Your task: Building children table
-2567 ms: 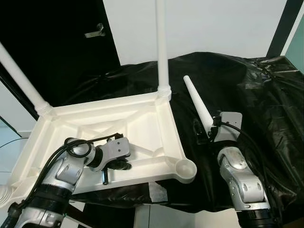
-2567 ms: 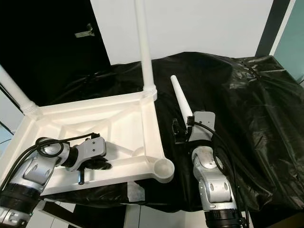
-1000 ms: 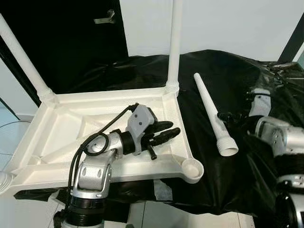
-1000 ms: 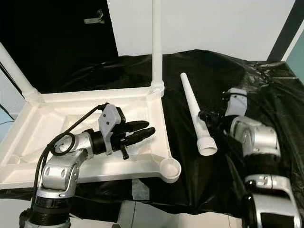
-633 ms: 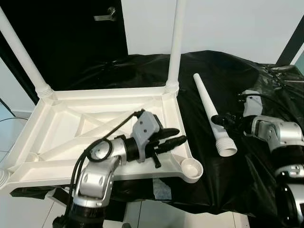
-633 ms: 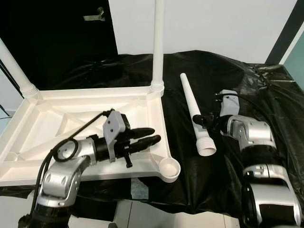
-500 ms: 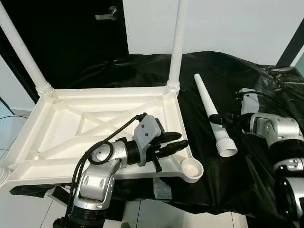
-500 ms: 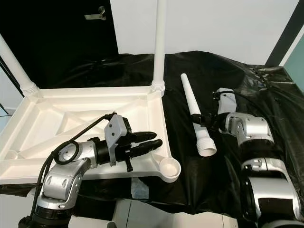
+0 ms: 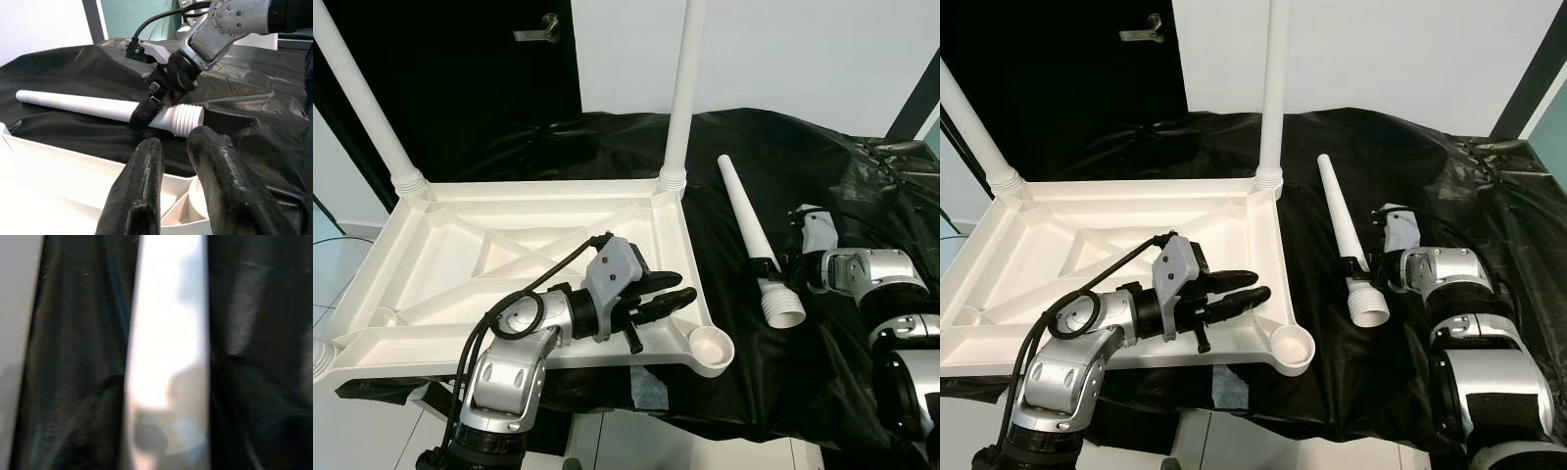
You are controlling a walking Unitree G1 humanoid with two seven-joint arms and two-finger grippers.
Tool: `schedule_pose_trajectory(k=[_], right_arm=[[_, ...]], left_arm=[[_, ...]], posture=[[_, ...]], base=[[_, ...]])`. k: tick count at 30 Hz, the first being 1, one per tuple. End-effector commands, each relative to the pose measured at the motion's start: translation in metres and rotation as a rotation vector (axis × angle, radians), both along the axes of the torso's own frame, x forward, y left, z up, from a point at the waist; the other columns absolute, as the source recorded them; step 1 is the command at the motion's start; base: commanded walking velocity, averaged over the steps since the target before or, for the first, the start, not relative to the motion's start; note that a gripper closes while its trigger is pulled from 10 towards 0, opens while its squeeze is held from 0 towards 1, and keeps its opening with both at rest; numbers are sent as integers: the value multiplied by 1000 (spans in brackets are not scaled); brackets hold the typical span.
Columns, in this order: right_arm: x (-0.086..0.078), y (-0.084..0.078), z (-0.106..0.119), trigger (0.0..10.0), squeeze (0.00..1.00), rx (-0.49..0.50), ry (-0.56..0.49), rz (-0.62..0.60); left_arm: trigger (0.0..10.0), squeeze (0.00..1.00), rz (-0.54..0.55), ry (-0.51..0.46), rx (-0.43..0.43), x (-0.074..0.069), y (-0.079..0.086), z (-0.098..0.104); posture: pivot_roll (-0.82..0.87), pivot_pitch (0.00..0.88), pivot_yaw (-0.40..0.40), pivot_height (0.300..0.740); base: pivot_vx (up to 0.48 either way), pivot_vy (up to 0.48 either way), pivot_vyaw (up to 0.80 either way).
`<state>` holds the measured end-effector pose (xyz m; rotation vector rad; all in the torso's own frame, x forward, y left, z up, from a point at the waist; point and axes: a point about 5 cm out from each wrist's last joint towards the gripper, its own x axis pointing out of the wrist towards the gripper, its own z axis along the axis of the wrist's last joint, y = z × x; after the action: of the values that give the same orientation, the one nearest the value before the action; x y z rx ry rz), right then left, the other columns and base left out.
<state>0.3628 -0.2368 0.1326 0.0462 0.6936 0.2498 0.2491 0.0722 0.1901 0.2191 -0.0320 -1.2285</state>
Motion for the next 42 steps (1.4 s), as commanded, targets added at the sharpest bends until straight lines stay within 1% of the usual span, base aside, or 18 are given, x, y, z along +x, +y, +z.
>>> schedule_pose_trajectory(k=[1, 9, 12, 13, 14, 15, 16, 17, 19, 23, 24, 26, 28, 29, 32, 39, 41, 42], right_arm=[[-7, -3, -14, 0, 0, -15, 76, -3], [-5, -5, -12, 0, 0, -29, 71, 9], [0, -7, -3, 0, 0, -51, 11, -14], [3, -8, 3, 1608, 0, -52, -32, -35], [3, -8, 3, 1608, 0, -52, -32, -35], [6, -8, 11, 4118, 0, -44, -106, -69], [6, -8, 11, 4118, 0, -44, -106, -69], [8, -7, 16, 10000, 0, -15, -164, -100], [8, -7, 16, 10000, 0, -15, -164, -100], [9, 6, 30, 10000, 0, 130, -364, -164], [9, 6, 30, 10000, 0, 130, -364, -164], [7, 14, 41, 10000, 0, 180, -499, -192], [6, 19, 47, 10000, 0, 186, -557, -194], [6, 19, 47, 10000, 0, 186, -557, -194], [4, 32, 60, 10000, 0, 156, -690, -197], [-3, 45, 66, 10000, 0, 107, -808, -213], [-8, 53, 68, 10000, 0, 78, -870, -192], [-16, 61, 71, 10000, 0, 49, -946, -176]], left_arm=[[10000, 0, 124, -31, -12, 6, 1, 2], [10000, 0, 135, -39, -12, 7, 2, 3], [10000, 0, 141, -42, -16, 8, 2, 4], [10000, 0, 146, -45, -18, 9, 3, 5], [10000, 0, 146, -45, -18, 9, 3, 5], [10000, 0, 167, -48, -18, 11, 5, 5], [10000, 0, 167, -48, -18, 11, 5, 5], [10000, 0, 184, -47, -21, 14, 8, 6], [10000, 0, 184, -47, -21, 14, 8, 6], [10000, 0, 265, -5, -54, 27, 14, 12], [10000, 0, 265, -5, -54, 27, 14, 12], [10000, 0, 324, 25, -80, 39, 16, 16], [10000, 0, 337, 46, -92, 44, 17, 18], [10000, 0, 337, 46, -92, 44, 17, 18], [10000, 0, 345, 40, -108, 50, 17, 23], [10000, 0, 384, 64, -91, 58, 21, 21], [10000, 0, 386, 66, -110, 60, 23, 22], [10000, 0, 382, 72, -134, 61, 25, 24]], posture=[[60, 0, -43, 740], [60, 0, -44, 740], [63, 0, -42, 740], [67, 0, -46, 740], [67, 0, -46, 740], [69, 0, -47, 740], [69, 0, -47, 740], [67, 0, -42, 740], [67, 0, -42, 740], [58, 0, -26, 740], [58, 0, -26, 740], [50, 0, -12, 740], [47, 0, -10, 740], [47, 0, -10, 740], [45, 0, -5, 740], [47, 0, -6, 740], [46, 0, -5, 740], [44, 0, -2, 740]], base=[[0, 0, 0], [0, 0, 0], [0, 0, 0], [0, 0, 0], [0, 0, 0], [0, 0, 0], [0, 0, 0], [0, 0, 0], [0, 0, 0], [0, 0, 0], [0, 0, 0], [0, 0, 0], [0, 0, 0], [0, 0, 0], [0, 0, 0], [0, 0, 0], [0, 0, 0], [0, 0, 0]])
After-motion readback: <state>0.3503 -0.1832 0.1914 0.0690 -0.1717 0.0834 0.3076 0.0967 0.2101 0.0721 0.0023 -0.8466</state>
